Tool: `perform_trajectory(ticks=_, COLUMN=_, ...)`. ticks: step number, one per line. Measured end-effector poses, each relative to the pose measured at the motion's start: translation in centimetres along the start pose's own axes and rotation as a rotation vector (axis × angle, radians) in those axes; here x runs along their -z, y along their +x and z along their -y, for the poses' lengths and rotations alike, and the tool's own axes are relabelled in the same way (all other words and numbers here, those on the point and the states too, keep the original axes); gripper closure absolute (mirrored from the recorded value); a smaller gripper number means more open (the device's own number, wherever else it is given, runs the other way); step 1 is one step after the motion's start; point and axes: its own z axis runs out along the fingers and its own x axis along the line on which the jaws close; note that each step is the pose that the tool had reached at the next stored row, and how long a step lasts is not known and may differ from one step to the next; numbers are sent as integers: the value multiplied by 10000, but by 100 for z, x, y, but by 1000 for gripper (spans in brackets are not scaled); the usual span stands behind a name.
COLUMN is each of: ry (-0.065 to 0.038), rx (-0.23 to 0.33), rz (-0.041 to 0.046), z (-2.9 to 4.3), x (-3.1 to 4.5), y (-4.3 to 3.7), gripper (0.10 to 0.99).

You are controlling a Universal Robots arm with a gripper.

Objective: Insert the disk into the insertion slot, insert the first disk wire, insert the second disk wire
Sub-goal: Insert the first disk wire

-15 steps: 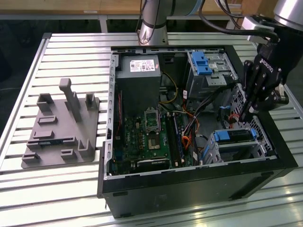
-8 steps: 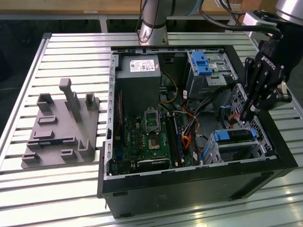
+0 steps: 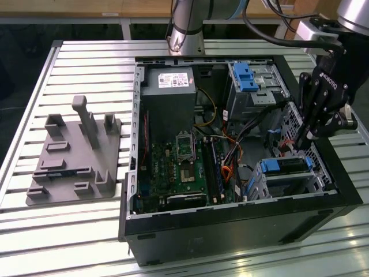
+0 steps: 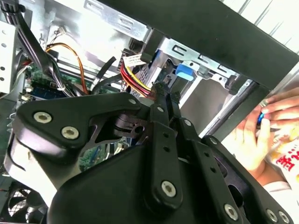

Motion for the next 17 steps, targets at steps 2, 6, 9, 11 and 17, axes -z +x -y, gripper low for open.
perform_trajectory(ticks=2, ry=10, rx=9, rz=210, z=-5, x=-8, y=25, gripper=922)
perform_trajectory(ticks=6, ry=14, rx=23, rz=513, z=-10, x=-20, y=85, gripper=922)
perform_trajectory(ticks=9, ry=15, rx=24, rz=513, z=-9, x=-20, y=88, gripper=922)
perform_trajectory(ticks=11, ry=15, rx=23, rz=513, z=-10, x=-21, y=90, gripper=922)
perform_trajectory(ticks=17, ry=14, rx=24, rz=519, z=-9, x=-22, y=98, gripper=922)
